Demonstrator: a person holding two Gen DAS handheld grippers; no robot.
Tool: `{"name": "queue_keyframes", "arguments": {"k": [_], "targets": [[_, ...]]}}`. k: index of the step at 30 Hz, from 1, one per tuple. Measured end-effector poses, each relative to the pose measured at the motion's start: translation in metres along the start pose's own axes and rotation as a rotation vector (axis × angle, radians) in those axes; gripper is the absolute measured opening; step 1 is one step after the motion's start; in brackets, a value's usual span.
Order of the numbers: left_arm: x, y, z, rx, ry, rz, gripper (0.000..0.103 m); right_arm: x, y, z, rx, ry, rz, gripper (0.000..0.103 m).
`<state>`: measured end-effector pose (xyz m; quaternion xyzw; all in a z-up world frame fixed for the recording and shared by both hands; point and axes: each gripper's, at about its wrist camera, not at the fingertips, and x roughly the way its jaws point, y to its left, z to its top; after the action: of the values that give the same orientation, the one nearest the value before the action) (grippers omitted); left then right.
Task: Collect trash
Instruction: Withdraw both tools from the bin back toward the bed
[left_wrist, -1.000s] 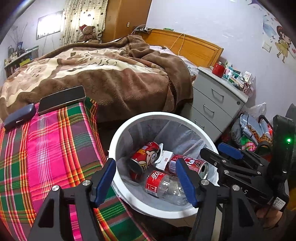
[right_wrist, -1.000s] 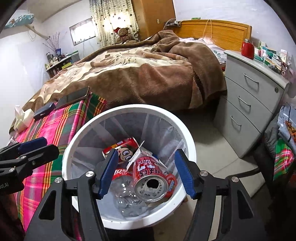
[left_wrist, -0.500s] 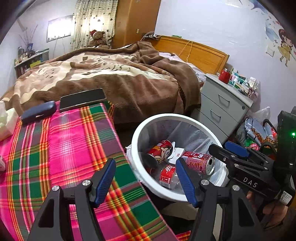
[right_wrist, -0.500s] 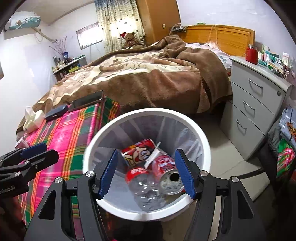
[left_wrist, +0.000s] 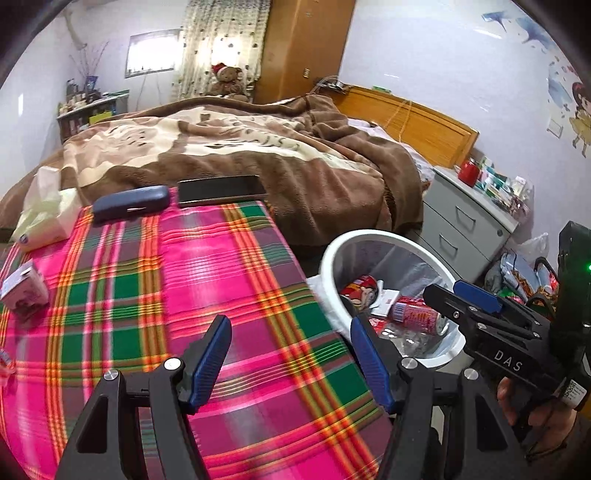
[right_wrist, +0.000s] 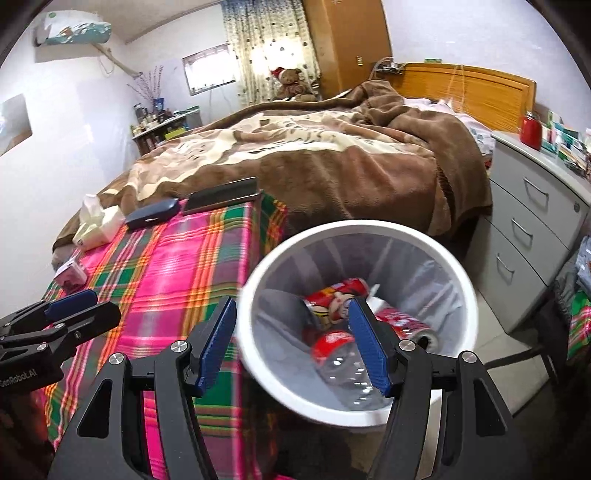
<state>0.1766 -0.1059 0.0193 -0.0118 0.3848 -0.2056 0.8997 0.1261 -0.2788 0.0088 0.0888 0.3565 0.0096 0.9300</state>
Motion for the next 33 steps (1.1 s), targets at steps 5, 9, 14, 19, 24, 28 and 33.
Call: {"name": "queue_keyframes", "arguments": {"k": [5, 9, 14, 19, 24, 28, 33], "targets": [[-0.017, 0.027, -0.007, -0.02, -0.023, 0.063, 0.067, 0.006, 0.024, 0.001, -0.027, 0.001, 0.035, 0.065], [-0.029, 0.054, -0.013, -0.062, -0.036, 0.095, 0.067, 0.012, 0.042, 0.0, -0.044, 0.009, 0.069, 0.065], [-0.042, 0.086, -0.019, -0.119, -0.045, 0.125, 0.066, 0.018, 0.067, -0.002, -0.068, 0.021, 0.101, 0.065], [-0.056, 0.117, -0.029, -0.176, -0.063, 0.166, 0.067, 0.023, 0.091, -0.002, -0.107, 0.031, 0.14, 0.065], [-0.071, 0.15, -0.037, -0.217, -0.069, 0.22, 0.067, 0.027, 0.113, 0.0, -0.147, 0.032, 0.174, 0.065], [-0.084, 0.178, -0.045, -0.246, -0.083, 0.256, 0.067, 0.032, 0.132, 0.002, -0.176, 0.04, 0.21, 0.065], [-0.097, 0.216, -0.057, -0.284, -0.078, 0.308, 0.067, 0.038, 0.16, 0.006, -0.22, 0.039, 0.256, 0.065]]}}
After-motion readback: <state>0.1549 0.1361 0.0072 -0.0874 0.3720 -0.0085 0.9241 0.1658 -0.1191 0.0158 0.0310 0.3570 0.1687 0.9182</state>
